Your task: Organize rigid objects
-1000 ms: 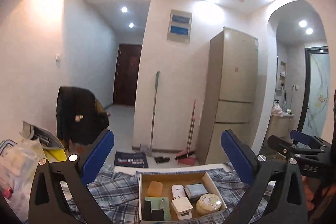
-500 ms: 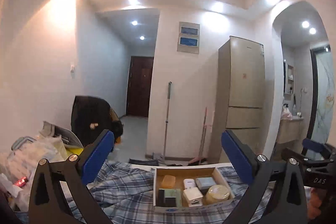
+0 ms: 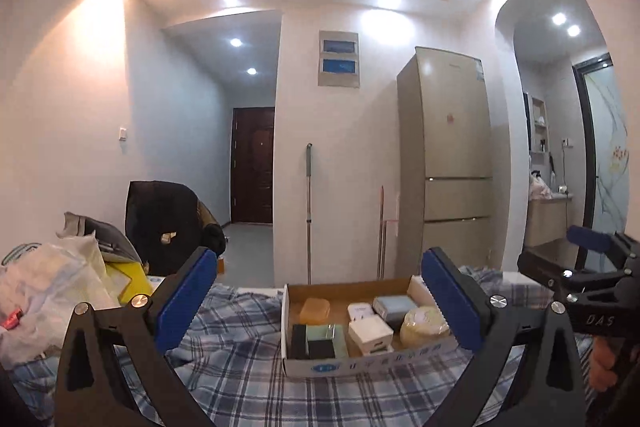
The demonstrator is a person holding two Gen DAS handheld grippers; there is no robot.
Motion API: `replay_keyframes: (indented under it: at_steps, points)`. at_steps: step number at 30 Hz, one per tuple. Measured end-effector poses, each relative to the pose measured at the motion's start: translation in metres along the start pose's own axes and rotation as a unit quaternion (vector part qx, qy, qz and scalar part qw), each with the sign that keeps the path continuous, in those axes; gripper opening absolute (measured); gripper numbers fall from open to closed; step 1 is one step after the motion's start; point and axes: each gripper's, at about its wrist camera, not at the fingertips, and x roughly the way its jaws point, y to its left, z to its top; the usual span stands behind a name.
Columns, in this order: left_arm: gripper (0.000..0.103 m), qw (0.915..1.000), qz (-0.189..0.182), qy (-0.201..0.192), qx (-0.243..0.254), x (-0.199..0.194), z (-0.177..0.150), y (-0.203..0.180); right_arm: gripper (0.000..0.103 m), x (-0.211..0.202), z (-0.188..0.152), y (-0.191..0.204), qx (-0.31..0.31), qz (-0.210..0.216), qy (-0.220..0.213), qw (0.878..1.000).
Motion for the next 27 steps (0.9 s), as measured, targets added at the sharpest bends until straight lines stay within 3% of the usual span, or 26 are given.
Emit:
replay_keyframes:
  at_steps: [8,17,27]
  points:
    - [0.103,0.9996,-0.014,0.006,0.026,0.0,-0.016,-0.01,0.102,0.001,-0.013,-0.002,0.008,-0.014,0.005,1.0]
    - [0.103,0.9993,-0.017,-0.003,0.033,-0.006,-0.015,-0.014,0.103,-0.01,-0.015,0.018,-0.044,-0.013,-0.017,0.999]
    - [0.103,0.9995,-0.013,-0.004,0.027,-0.007,-0.013,-0.013,0.103,-0.007,-0.013,0.006,-0.017,-0.021,-0.006,1.0]
